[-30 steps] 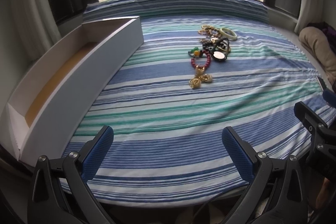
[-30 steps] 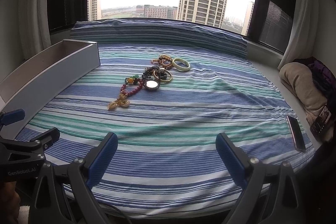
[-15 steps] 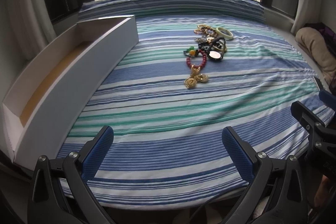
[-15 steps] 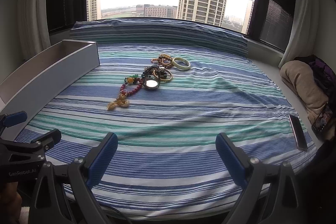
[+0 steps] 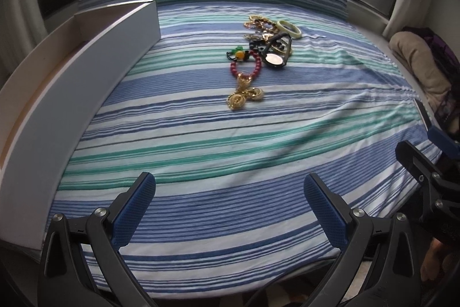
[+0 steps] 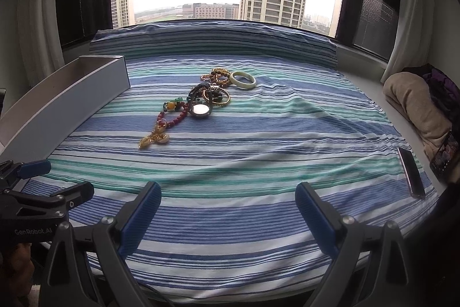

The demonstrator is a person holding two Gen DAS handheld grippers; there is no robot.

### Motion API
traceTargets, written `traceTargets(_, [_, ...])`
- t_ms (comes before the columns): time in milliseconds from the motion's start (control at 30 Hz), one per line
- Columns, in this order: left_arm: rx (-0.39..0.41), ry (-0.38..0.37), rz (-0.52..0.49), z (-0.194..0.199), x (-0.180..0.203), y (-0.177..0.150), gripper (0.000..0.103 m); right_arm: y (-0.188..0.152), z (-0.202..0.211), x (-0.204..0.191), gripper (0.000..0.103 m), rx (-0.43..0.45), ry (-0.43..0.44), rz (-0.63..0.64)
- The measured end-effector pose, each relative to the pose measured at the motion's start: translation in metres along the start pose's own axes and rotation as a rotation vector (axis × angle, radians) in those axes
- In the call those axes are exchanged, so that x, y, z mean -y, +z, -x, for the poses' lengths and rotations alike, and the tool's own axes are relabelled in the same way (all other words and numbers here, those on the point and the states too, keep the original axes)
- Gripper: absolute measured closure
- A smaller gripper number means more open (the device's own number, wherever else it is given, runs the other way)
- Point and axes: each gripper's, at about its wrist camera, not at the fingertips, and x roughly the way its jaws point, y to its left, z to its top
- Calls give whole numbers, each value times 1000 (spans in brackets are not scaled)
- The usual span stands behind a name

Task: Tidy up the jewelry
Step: 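Grasp the gold pendant chain with the left gripper while the right gripper grasps the black watch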

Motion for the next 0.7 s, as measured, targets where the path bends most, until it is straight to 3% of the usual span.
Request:
traceTargets(233, [-13,-1,-36,-34,0,43,0,-1,-14,13,7,-25,7,-30])
traceTargets(400, [-47,-78,-8,-74,0,77,1,-2,-28,21,7,-52,20,-54])
traceTargets(500, [-61,-80,-17,-99,5,91,2,-1,-36,24,7,-64,26,-60])
traceTargets(567, [-61,-69,-24,-112,8,97,4,0,-41,26,7,-72,29,-65])
traceTargets(700, [-95,-47,-39,-135,11,102,18,3,-54,32,7,-93,33,-79])
